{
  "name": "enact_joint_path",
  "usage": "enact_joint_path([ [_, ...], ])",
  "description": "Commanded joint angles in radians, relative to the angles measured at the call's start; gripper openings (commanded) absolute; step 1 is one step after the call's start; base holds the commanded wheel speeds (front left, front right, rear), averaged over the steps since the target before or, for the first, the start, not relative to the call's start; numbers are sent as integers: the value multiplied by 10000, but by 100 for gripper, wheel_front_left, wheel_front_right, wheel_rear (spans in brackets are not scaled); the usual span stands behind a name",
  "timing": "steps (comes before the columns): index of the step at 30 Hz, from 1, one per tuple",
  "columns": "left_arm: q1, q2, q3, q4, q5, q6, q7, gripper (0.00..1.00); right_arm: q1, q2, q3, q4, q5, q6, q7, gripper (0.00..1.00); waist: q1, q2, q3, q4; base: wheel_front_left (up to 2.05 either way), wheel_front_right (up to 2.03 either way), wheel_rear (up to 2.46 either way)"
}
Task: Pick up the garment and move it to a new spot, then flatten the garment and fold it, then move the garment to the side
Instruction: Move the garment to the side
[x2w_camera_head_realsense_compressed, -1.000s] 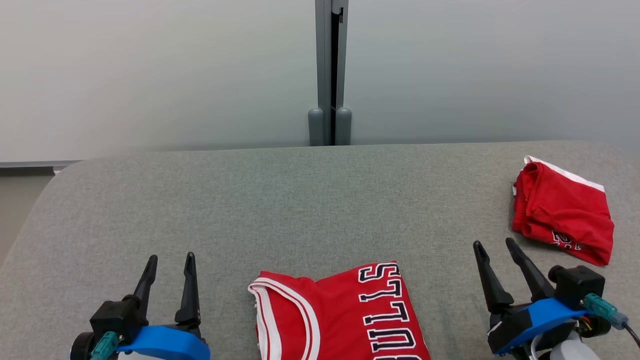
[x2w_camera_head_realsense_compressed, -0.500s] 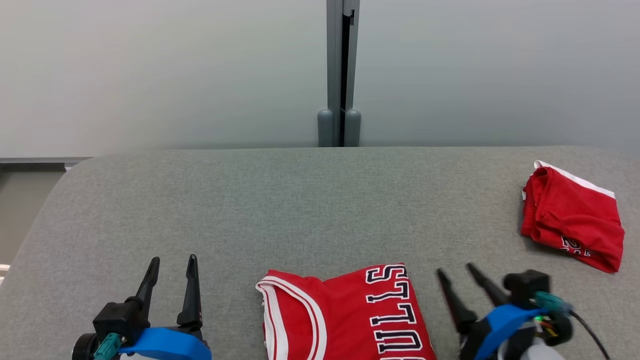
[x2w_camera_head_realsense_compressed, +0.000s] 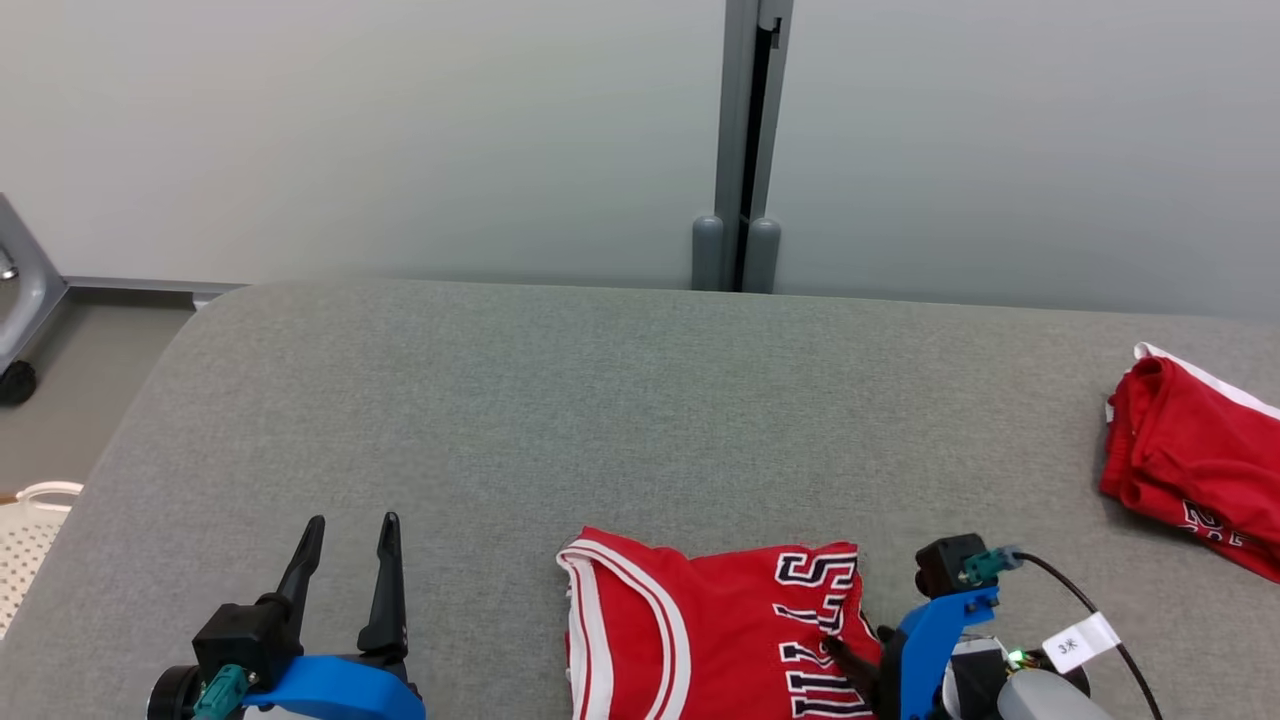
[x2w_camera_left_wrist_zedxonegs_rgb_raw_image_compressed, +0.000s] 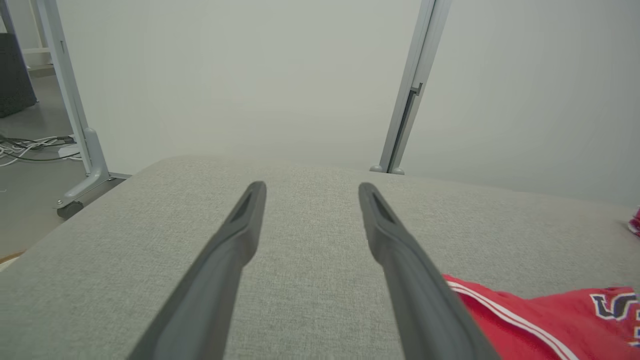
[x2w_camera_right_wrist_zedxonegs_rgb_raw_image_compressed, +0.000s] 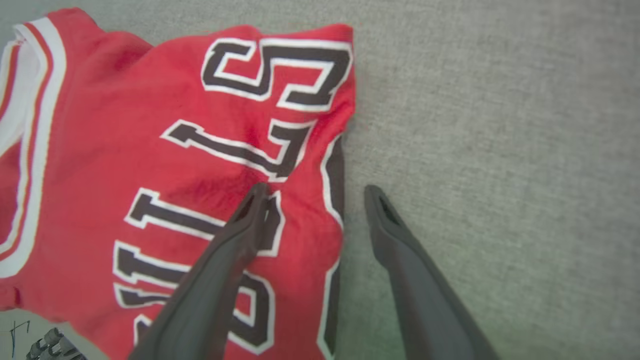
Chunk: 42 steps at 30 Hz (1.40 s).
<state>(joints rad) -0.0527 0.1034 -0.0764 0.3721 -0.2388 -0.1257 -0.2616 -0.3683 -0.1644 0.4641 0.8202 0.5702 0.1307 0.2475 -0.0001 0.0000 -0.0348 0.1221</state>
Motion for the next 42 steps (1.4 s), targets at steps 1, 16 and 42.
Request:
enact_joint_path([
  [1, -95, 50, 17, 14, -5, -74, -46, 100, -141, 52, 65, 97, 106, 1, 127, 100, 1, 0, 26, 56, 0, 0, 0],
  [16, -128, -13, 13, -12, -16, -81, -46, 100, -653, -268, 649, 43, 1024, 0, -1010, 0, 1, 0, 134, -121, 0, 0, 0],
  [42, -718, -169, -923, 50, -50, -83, -46, 100, -1665, -960, 726, -45, 1733, 1, -2770, 0, 1, 0, 591, -3259, 0, 0, 0],
])
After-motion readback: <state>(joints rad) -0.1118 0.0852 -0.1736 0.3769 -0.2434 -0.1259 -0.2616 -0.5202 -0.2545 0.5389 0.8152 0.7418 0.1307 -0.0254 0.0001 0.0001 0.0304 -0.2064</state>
